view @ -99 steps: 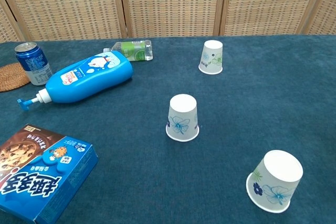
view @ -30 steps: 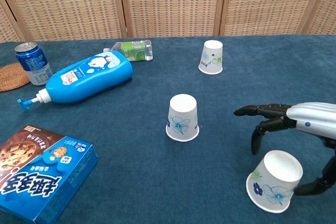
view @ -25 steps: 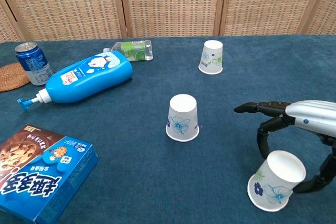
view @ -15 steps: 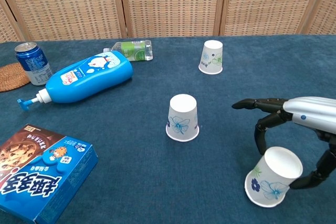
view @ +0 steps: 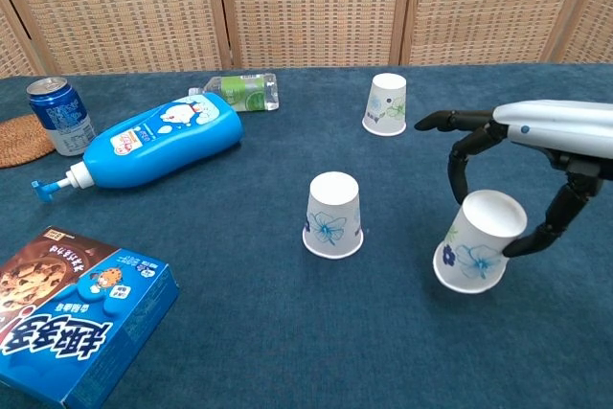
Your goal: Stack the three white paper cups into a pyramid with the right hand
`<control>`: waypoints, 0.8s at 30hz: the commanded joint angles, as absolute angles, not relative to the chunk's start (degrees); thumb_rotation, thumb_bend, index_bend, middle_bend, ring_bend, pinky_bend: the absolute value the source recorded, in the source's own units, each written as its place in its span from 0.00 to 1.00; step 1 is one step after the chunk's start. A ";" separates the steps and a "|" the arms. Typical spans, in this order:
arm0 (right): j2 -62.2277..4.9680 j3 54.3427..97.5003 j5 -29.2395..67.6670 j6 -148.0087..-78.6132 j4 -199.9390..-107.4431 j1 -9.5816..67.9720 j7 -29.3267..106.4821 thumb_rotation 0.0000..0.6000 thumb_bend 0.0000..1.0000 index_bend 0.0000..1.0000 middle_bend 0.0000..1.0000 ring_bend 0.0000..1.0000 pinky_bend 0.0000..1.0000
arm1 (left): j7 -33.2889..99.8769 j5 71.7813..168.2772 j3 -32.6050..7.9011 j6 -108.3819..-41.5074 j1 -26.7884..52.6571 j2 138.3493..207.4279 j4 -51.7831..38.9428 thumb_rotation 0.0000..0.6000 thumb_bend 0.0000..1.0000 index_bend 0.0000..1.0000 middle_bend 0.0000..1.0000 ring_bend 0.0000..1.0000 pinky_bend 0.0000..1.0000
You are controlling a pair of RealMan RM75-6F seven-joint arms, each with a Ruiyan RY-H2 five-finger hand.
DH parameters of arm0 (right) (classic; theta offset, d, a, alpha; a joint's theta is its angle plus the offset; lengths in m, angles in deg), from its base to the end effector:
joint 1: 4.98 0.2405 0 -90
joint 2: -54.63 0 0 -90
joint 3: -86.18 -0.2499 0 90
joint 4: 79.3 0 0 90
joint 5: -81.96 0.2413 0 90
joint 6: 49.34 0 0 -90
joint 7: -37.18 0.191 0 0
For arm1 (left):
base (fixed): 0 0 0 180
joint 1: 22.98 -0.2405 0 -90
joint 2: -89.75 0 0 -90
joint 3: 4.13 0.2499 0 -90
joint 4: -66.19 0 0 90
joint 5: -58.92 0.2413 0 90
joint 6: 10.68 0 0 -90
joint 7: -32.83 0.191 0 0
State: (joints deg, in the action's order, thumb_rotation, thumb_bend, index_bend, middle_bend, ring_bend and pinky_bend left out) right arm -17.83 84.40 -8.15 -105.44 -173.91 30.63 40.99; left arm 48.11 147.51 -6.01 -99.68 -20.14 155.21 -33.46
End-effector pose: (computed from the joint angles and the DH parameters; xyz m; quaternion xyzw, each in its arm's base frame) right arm -0.1570 -0.3206 -0.0184 0.7874 -0.3737 0.3928 0.2935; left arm -0.2819 0.2130 0.1149 -0.6128 -0.3388 -0.3670 0.6123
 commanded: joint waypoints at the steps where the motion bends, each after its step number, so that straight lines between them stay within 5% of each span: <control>1: -17.75 81.68 -4.33 -103.10 -174.38 32.49 38.48 1.00 0.14 0.61 0.06 0.00 0.09 | 48.51 147.19 -6.01 -99.37 -20.06 155.13 -33.49 1.00 0.21 0.00 0.00 0.00 0.02; 24: -25.24 76.57 7.75 -95.95 -167.00 39.27 33.25 1.00 0.14 0.61 0.06 0.00 0.09 | 47.64 144.42 -6.69 -97.26 -19.24 154.97 -32.98 1.00 0.21 0.00 0.00 0.00 0.02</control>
State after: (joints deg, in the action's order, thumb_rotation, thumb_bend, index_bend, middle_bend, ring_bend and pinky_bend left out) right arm -24.98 76.65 7.52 -95.79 -167.22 39.15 33.55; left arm 47.67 144.53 -6.65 -97.35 -19.28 154.94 -33.06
